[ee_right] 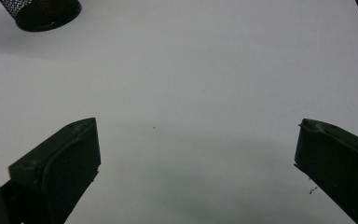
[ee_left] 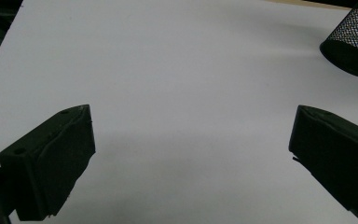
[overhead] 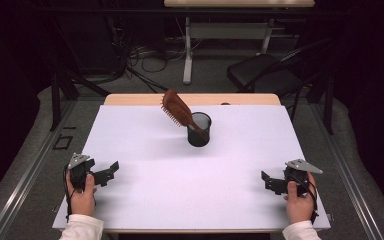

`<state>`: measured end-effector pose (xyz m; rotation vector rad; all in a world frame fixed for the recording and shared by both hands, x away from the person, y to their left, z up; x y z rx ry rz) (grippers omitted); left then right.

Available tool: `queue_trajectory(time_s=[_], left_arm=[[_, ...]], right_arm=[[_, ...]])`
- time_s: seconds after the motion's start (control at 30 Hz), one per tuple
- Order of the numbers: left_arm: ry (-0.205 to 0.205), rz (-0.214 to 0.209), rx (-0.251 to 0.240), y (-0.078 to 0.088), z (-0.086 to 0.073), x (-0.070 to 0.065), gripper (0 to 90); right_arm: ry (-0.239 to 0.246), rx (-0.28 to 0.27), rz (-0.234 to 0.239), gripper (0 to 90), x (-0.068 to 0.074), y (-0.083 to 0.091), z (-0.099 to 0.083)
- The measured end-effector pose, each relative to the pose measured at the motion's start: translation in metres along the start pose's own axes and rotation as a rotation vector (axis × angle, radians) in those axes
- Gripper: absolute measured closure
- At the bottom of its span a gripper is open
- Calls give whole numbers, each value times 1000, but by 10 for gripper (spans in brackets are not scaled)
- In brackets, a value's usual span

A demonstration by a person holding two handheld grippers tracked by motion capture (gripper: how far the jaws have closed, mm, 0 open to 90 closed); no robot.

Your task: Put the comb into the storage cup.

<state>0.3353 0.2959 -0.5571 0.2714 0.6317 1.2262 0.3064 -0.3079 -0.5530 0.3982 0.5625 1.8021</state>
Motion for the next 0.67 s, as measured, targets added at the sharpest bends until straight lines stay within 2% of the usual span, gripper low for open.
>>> queue_trajectory(time_s=[0.47, 0.67], left_arm=[[1, -6, 2, -1, 0, -1, 3], [5, -11, 1, -1, 0, -2, 4]], right_arm=[[5, 3, 9, 0, 2, 0, 1], [-19, 2, 29, 0, 3, 1, 0]])
Point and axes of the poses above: each handheld gripper's, and its own axes: y roughly backward along the jaws, z roughly out of its top, x roughly to its left, the point moved 1 cm from there along -y, roughly forward along the jaws, and after that the axes turned 5 degrees about y, right-handed, at the moved point
